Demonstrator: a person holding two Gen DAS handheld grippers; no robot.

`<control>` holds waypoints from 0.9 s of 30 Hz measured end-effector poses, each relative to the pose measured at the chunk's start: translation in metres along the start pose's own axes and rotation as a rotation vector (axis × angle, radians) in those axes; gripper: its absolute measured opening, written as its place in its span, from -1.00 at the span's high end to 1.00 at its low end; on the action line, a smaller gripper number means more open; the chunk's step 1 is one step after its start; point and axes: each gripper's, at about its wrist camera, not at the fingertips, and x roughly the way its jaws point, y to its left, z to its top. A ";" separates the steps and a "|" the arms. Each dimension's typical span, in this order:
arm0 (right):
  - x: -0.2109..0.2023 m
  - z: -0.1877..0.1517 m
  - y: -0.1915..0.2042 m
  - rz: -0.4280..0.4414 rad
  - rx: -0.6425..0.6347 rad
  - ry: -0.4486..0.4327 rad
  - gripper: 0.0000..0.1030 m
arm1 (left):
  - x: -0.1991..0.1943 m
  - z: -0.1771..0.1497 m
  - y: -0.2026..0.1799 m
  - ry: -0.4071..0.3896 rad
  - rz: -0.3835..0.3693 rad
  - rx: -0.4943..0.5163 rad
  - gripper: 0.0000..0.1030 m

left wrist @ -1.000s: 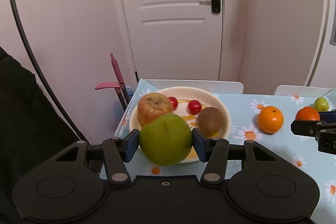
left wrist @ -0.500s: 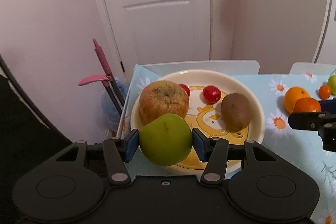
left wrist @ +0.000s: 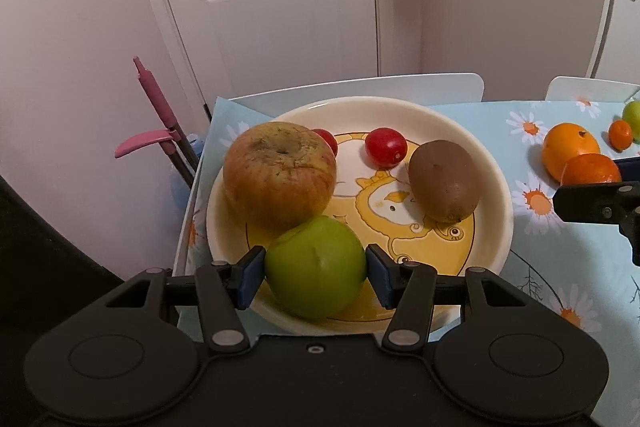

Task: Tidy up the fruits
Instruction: 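Carry green apple and tangerine into the white dish and open both tools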

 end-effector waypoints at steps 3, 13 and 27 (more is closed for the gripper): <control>-0.003 0.004 -0.003 0.017 -0.010 -0.007 -0.02 | -0.013 0.000 -0.001 -0.041 0.008 -0.008 -0.90; -0.007 0.019 -0.001 0.090 -0.089 -0.014 -0.02 | -0.050 -0.017 -0.001 -0.035 0.050 -0.052 -0.91; 0.030 0.022 0.042 0.221 -0.228 0.043 -0.02 | -0.072 -0.031 0.008 -0.059 0.099 -0.103 -0.91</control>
